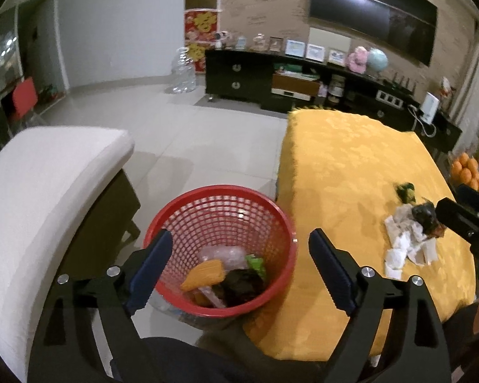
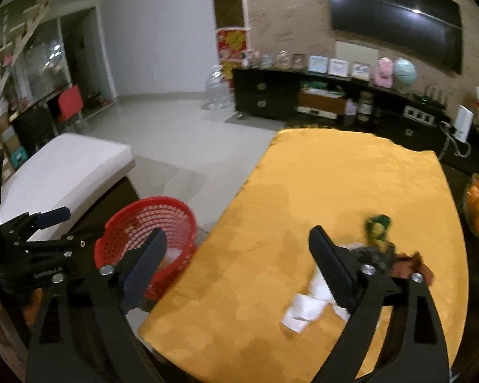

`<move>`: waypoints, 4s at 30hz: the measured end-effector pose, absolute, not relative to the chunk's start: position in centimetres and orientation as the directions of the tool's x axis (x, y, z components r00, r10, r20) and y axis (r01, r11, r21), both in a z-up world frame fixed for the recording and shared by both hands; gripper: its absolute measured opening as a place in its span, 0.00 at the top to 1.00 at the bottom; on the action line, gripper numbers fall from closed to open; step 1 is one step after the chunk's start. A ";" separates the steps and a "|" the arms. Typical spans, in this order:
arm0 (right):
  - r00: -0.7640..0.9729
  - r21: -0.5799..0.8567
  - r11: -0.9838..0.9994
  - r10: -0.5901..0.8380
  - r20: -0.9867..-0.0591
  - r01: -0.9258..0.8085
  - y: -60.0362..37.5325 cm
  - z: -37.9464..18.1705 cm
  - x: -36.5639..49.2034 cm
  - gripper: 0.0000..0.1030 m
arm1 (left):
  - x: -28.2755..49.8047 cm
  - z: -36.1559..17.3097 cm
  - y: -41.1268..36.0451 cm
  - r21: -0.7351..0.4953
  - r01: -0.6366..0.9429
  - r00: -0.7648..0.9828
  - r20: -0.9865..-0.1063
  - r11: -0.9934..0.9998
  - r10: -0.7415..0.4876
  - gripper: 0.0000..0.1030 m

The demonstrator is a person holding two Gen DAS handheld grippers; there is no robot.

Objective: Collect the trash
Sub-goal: 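Move both tools back over the remaining trash on the table, then grasp the white tissue with the left tool and lift it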

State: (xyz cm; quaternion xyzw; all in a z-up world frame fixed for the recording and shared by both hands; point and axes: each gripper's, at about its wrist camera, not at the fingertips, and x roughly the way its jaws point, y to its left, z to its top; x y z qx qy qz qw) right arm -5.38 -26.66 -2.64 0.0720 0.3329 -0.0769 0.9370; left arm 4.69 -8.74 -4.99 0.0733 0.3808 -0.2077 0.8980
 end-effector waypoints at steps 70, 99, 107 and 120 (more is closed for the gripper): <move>0.558 0.159 0.750 -0.315 -0.768 0.642 -45.0 -12.8 -20.4 0.15 | -0.4 -17.4 -32.6 0.003 0.815 0.262 -0.894 0.580 -0.364 0.65; 0.576 0.081 0.830 -0.309 -0.757 0.552 -45.7 -12.5 -11.6 0.14 | 1.8 -9.4 -21.5 -0.031 0.688 0.432 -0.785 0.725 -0.444 0.66; 0.547 0.061 0.861 -0.265 -0.794 0.505 -46.5 -14.8 -7.9 0.31 | 2.3 -9.5 -20.2 -0.034 0.660 0.443 -0.790 0.750 -0.425 0.66; 0.592 0.140 0.868 -0.198 -0.781 0.476 -45.7 -13.8 -9.7 0.51 | 2.1 -9.3 -20.1 -0.034 0.654 0.451 -0.784 0.756 -0.426 0.66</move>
